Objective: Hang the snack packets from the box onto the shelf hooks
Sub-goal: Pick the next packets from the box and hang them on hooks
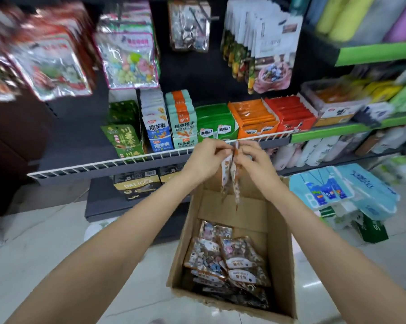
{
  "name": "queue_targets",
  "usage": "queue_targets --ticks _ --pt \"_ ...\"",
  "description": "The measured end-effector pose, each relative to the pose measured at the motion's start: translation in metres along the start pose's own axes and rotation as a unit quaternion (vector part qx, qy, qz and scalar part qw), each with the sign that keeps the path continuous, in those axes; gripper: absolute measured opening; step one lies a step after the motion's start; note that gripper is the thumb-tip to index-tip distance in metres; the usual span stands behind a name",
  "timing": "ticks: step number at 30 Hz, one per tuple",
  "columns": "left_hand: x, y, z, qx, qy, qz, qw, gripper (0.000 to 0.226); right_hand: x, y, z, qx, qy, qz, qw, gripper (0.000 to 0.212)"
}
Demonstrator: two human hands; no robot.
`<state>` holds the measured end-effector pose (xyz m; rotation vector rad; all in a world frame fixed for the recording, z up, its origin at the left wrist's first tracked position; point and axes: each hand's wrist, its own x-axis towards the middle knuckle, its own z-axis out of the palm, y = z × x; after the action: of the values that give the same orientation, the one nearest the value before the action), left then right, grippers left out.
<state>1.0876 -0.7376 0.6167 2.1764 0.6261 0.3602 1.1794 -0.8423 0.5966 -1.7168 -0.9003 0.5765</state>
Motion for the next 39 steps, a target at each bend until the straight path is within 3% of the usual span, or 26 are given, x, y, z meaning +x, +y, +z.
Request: queue_targets --ticks 4,9,12,16,19,22,29,32,36,39 --pt "0.006 0.017 -0.034 -0.104 0.07 -0.025 0.992 0.02 0.024 -0.042 0.008 0.036 0.022 -0.046 0.998 0.028" --pt "0.01 0.016 -0.086 -0.22 0.095 -0.052 0.97 0.017 0.056 -0.078 0.013 -0.024 -0.013 -0.116 0.993 0.01" --pt "0.018 0.011 -0.12 -0.171 0.141 -0.032 0.975 0.013 0.078 -0.098 0.017 0.006 0.043 -0.125 0.991 0.01" --pt "0.035 0.006 -0.165 -0.005 0.232 0.024 0.972 0.012 0.112 -0.116 0.018 0.009 0.122 -0.114 0.986 0.028" --pt "0.051 0.003 -0.187 0.069 0.288 0.056 0.954 0.016 0.142 -0.127 0.016 -0.045 0.152 -0.119 0.98 0.007" --pt "0.066 0.0 -0.204 0.099 0.341 0.08 0.931 0.018 0.164 -0.137 0.014 -0.026 0.198 -0.099 0.975 0.013" --pt "0.083 0.009 -0.197 0.212 0.293 0.147 0.92 0.022 0.185 -0.14 0.014 -0.031 0.265 -0.061 0.962 0.021" --pt "0.089 0.014 -0.192 0.223 0.293 0.128 0.921 0.021 0.19 -0.141 0.014 -0.08 0.278 -0.057 0.956 0.026" --pt "0.096 0.016 -0.189 0.23 0.29 0.115 0.922 0.021 0.206 -0.138 0.009 -0.163 0.275 -0.069 0.945 0.012" --pt "0.108 0.018 -0.189 0.245 0.273 0.095 0.925 0.019 0.228 -0.135 0.01 -0.205 0.279 -0.076 0.935 0.013"
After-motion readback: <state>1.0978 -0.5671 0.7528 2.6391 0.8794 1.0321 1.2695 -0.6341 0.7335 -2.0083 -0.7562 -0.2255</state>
